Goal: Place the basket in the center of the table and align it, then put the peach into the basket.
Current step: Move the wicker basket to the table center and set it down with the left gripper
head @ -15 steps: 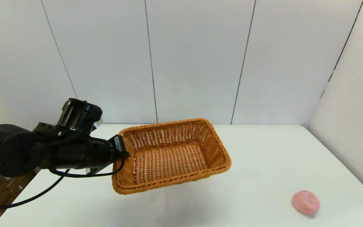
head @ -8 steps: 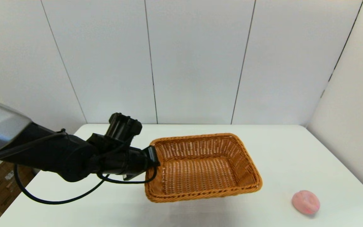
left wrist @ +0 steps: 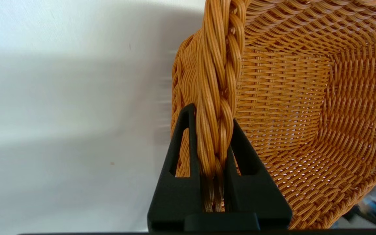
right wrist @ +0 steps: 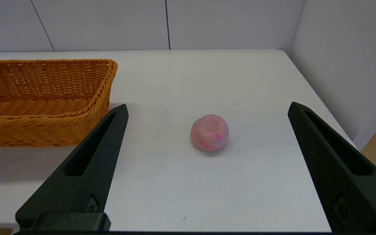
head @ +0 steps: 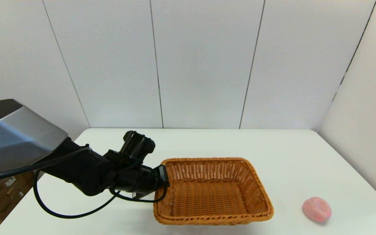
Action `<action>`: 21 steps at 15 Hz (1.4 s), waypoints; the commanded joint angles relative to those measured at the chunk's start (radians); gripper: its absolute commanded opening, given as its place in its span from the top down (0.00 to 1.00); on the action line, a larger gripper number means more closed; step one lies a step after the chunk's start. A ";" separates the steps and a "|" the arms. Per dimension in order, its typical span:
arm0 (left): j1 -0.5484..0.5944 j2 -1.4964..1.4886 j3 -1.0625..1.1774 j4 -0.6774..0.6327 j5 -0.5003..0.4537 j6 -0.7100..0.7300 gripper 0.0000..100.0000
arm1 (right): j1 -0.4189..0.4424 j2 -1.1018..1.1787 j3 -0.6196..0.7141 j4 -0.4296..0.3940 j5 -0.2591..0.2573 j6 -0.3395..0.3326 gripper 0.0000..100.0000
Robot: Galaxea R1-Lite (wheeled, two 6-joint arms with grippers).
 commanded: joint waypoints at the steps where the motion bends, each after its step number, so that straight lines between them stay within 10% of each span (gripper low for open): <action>1: 0.000 0.003 0.013 -0.003 -0.010 -0.003 1.00 | 0.000 0.001 0.000 0.000 0.000 0.001 0.00; 21: 0.057 0.061 0.057 -0.124 -0.004 0.081 1.00 | 0.000 0.001 0.000 0.000 0.000 0.001 0.00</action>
